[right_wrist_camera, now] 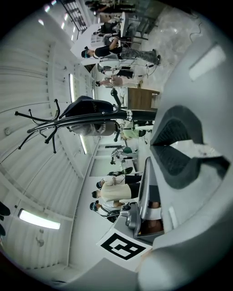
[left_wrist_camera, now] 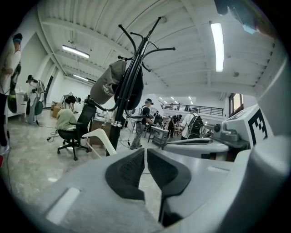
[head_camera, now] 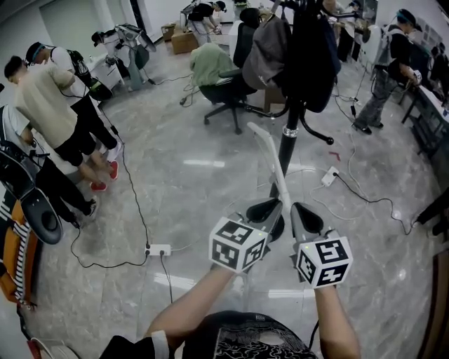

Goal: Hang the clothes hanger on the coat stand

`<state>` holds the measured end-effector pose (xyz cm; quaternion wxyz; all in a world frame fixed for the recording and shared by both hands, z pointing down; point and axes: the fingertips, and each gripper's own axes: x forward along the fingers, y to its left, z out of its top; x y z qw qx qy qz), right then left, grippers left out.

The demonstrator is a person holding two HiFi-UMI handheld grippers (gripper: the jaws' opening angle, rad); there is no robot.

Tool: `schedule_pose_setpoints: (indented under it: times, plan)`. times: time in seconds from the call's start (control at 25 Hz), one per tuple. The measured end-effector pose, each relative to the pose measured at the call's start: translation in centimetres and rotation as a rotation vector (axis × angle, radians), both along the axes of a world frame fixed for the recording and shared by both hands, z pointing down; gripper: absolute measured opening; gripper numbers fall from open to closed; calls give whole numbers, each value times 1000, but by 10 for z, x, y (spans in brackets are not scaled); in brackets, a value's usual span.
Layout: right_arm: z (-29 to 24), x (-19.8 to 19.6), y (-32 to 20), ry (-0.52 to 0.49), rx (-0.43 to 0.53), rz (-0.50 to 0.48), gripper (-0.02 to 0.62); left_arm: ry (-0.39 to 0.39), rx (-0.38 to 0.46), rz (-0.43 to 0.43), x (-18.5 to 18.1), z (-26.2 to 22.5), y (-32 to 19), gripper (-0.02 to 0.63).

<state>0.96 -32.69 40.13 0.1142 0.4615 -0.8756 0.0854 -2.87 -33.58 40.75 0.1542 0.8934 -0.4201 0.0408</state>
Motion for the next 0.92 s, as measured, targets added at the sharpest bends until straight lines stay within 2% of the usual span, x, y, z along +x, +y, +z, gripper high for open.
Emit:
schedule_pose_setpoints:
  times: [0.12,0.92]
  plan:
    - [-3,1,10,2,-1,-4,0,3,0,-3,1,-3,9,6]
    - [5,28,25,-13,-5,-21,0,-18,-9,-22,32,7,27,6]
